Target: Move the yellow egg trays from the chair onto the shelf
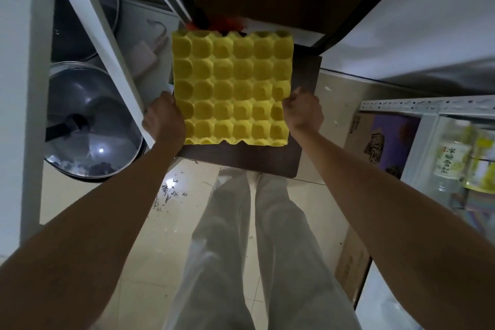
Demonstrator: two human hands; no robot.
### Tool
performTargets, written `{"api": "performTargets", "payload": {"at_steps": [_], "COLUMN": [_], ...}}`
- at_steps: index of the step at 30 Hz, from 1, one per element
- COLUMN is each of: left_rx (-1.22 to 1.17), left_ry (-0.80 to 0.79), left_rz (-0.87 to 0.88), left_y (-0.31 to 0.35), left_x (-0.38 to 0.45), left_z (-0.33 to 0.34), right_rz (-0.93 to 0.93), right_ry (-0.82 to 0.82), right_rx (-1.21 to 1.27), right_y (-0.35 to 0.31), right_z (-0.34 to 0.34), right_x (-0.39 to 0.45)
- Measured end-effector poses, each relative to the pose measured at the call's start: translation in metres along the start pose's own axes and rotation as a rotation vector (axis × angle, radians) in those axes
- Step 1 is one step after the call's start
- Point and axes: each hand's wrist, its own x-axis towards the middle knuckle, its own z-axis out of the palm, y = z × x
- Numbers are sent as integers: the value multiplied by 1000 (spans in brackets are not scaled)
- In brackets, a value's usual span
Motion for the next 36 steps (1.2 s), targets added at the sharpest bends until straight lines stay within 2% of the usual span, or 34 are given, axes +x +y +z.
{"api": "performTargets", "payload": {"at_steps": [5, 15, 22, 26, 31, 36], "left_rx": [-27, -56, -211, -434, -572, -558], "left_ry": [-26, 48, 177, 206, 127, -48], "left_rz": [19, 10, 1, 46, 261, 600], "left_y": [-2, -5, 15, 27, 62, 137], "left_x": [3, 6, -36, -88, -142, -205], "left_z": [0, -12, -73, -138, -214, -285], "right_rz": [38, 45, -20, 65, 300, 478], "right_ry": [-16, -50, -77, -4, 118, 246], "right_rx": [21, 130, 286, 496, 1007, 1259], "right_y": [1, 7, 15, 23, 52, 97], "right_z": [0, -2, -40, -99, -197, -283], "right_x": [4, 4, -40, -101, -191, -285]}}
